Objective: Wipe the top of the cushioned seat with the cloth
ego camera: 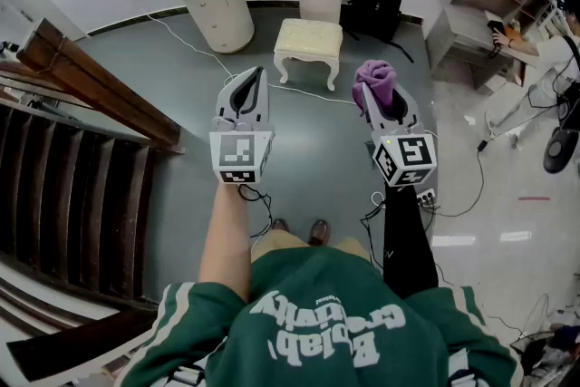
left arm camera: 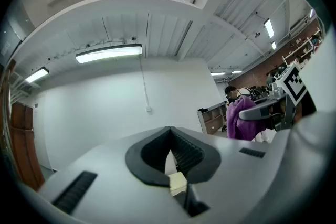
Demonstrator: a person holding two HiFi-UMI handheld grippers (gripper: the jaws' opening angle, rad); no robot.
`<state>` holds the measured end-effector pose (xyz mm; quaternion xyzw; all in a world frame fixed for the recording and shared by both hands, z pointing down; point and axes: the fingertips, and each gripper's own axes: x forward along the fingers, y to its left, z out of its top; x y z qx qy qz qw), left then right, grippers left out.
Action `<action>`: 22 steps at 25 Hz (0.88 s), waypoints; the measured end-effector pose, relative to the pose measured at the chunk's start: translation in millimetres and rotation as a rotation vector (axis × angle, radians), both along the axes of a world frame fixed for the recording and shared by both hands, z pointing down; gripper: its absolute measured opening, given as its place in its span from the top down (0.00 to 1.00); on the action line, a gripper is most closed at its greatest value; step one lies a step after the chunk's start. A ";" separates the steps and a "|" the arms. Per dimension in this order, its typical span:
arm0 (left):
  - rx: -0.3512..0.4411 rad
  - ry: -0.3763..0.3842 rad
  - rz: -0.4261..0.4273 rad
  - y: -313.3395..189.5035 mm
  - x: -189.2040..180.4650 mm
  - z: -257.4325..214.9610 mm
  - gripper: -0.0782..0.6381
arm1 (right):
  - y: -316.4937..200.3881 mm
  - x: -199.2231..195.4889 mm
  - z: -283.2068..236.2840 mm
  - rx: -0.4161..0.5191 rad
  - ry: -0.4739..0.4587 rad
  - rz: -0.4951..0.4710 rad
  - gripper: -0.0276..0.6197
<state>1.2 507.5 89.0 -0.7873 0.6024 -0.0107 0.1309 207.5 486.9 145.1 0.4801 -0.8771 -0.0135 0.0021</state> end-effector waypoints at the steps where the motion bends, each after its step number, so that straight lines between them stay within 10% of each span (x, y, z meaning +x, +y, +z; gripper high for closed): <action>1: 0.003 -0.002 -0.001 -1.0 0.6 -1.0 0.87 | -0.8 0.1 -0.2 0.002 0.002 -0.002 0.75; 22: 0.009 0.002 -0.011 -17.3 -0.3 -0.6 0.87 | -15.7 -0.8 5.2 -0.006 -0.014 -0.018 0.75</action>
